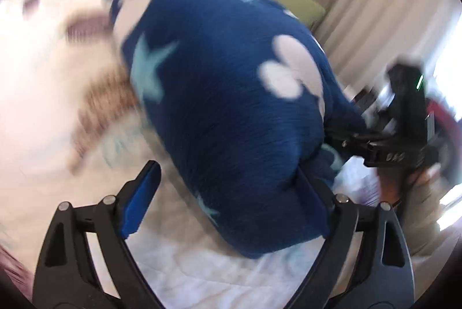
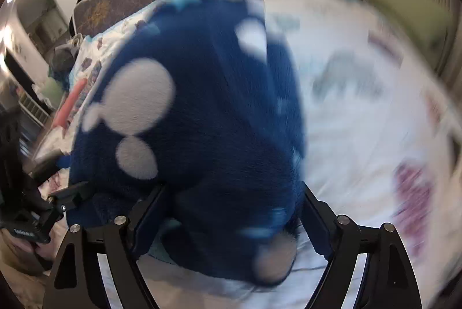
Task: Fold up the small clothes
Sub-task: 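Lift the robe bundle with both grippers and carry it across the quilt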
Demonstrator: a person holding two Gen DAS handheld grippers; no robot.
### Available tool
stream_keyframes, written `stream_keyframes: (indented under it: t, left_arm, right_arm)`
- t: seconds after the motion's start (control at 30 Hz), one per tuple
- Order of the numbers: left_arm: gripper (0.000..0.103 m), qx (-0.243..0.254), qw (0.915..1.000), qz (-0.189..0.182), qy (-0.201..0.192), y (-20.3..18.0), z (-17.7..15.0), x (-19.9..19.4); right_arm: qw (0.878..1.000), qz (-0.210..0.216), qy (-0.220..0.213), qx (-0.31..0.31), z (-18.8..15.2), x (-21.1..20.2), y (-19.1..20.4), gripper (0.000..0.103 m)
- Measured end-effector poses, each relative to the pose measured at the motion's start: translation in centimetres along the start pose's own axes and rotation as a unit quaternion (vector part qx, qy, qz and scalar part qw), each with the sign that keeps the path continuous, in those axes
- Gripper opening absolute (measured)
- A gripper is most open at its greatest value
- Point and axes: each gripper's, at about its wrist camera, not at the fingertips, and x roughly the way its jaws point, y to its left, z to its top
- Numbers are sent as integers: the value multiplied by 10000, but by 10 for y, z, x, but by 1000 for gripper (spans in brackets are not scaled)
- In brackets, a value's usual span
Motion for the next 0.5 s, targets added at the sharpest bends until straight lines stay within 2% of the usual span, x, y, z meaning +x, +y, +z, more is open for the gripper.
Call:
stream_keyframes:
  t: [0.07, 0.1, 0.2, 0.3, 0.5]
  left_arm:
    - [91, -368, 9989, -280, 31, 10, 4, -4]
    - [91, -330, 9991, -268, -38, 9, 5, -8]
    - [91, 241, 9994, -10, -237, -10, 9, -19]
    - [91, 522, 9981, 125, -305, -19, 17, -19]
    - [94, 332, 9993, -44, -176, -15, 36, -4]
  right_arm:
    - [9973, 532, 31, 506, 3, -3, -18, 88]
    - [9954, 730, 13, 623, 5, -7, -25, 88]
    - [9945, 848, -116, 596, 14, -19, -36, 88]
    - [9943, 976, -191, 396, 22, -25, -41, 88]
    - [9854, 1532, -34, 737, 47, -5, -60, 93]
